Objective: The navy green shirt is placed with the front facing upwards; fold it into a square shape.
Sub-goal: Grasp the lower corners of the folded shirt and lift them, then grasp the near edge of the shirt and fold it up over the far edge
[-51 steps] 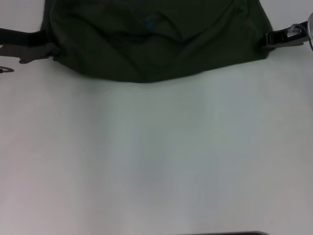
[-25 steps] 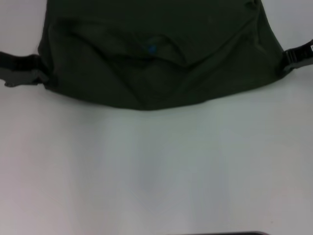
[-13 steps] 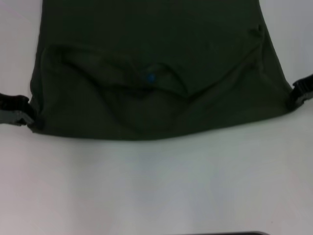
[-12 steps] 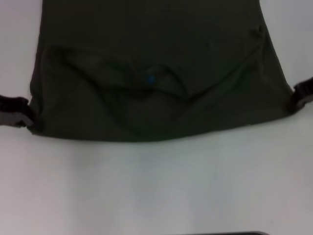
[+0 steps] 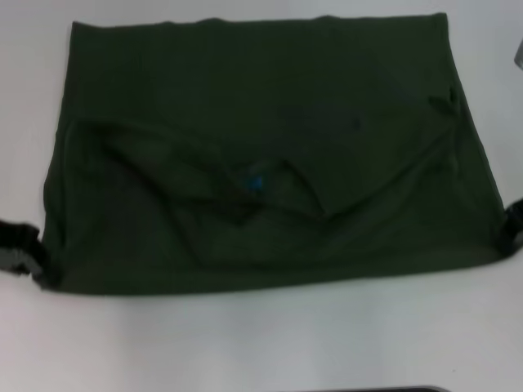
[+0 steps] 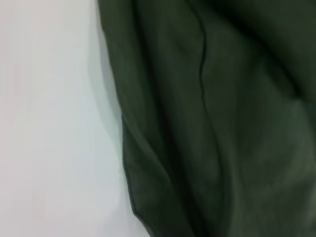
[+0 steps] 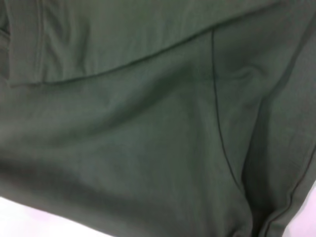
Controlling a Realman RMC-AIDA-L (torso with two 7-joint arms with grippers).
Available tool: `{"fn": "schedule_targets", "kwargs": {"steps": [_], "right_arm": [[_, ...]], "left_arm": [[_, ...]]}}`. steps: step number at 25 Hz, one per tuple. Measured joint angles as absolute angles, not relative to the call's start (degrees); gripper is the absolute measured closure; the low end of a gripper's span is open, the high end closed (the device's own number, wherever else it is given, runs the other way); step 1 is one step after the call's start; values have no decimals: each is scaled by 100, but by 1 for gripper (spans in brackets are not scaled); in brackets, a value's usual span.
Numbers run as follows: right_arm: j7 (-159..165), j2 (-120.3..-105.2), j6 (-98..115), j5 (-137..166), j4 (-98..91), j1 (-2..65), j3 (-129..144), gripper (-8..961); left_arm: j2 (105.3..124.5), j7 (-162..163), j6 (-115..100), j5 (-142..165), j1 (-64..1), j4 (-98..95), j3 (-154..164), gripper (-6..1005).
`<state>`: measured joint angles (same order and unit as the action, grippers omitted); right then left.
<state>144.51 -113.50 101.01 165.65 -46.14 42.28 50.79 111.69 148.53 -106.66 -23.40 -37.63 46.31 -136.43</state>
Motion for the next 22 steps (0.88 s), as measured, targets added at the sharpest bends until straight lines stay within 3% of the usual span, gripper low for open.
{"fn": "schedule_targets", "kwargs": {"steps": [7, 13, 16, 22], "right_arm": [[14370, -11397, 10505, 16587, -4617, 4063, 5252, 931], [14226, -11534, 10836, 16487, -5063, 3886, 5262, 925], [14106, -11514, 10897, 16009, -5298, 3964, 5101, 922], [14008, -11231, 10756, 15235, -5359, 4342, 4566, 917]], "left_arm": [[11486, 14864, -11191, -1860, -3567, 5201, -13592, 989], [11547, 14786, -11360, -1831, -3444, 5334, -13566, 990], [11509, 14648, -11419, -2075, -3466, 5436, -13718, 990], [11173, 14419, -11513, -2727, -3718, 5460, -14199, 990]]}}
